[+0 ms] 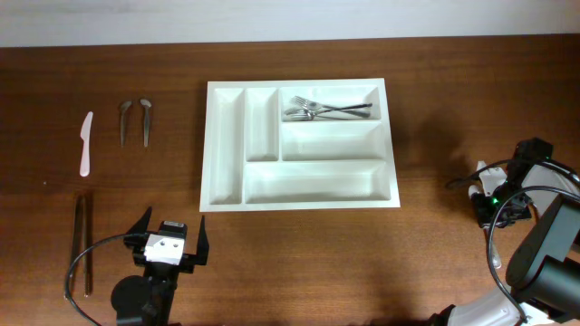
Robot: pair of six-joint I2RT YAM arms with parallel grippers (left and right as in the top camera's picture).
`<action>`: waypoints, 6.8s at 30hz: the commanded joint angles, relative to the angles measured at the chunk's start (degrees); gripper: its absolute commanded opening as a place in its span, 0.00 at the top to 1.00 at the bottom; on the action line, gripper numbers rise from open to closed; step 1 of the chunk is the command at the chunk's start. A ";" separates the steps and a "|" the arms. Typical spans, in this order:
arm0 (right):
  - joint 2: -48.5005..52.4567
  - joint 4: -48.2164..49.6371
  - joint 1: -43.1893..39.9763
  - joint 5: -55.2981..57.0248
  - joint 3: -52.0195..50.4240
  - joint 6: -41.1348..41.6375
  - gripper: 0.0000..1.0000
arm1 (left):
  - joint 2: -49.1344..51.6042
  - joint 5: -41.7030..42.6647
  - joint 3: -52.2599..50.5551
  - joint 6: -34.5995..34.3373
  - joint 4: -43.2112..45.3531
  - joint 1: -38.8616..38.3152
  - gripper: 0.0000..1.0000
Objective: Pack container
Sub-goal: 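Lift the spoon and carry it over the tray, then lower the spoon into the middle-right compartment and open the right gripper, then move the right gripper to the remaining silver spoon on the right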
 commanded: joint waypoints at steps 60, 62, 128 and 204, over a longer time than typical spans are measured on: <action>9.90 7.65 47.12 -16.81 32.37 -6.49 0.96 | -0.11 -0.42 -0.26 -0.15 -0.04 -0.33 0.01; 9.90 5.44 47.12 -19.10 32.37 -9.75 0.96 | -0.11 -0.42 -0.26 -0.15 -0.04 -0.33 0.01; 3.04 -35.98 3.72 2.49 45.59 15.30 0.01 | -0.11 -0.42 -0.26 -0.13 -0.04 -0.33 0.01; 13.70 -5.01 -16.48 -3.89 19.69 -14.78 0.01 | -0.11 -0.42 -0.26 -0.15 -0.04 -0.33 0.01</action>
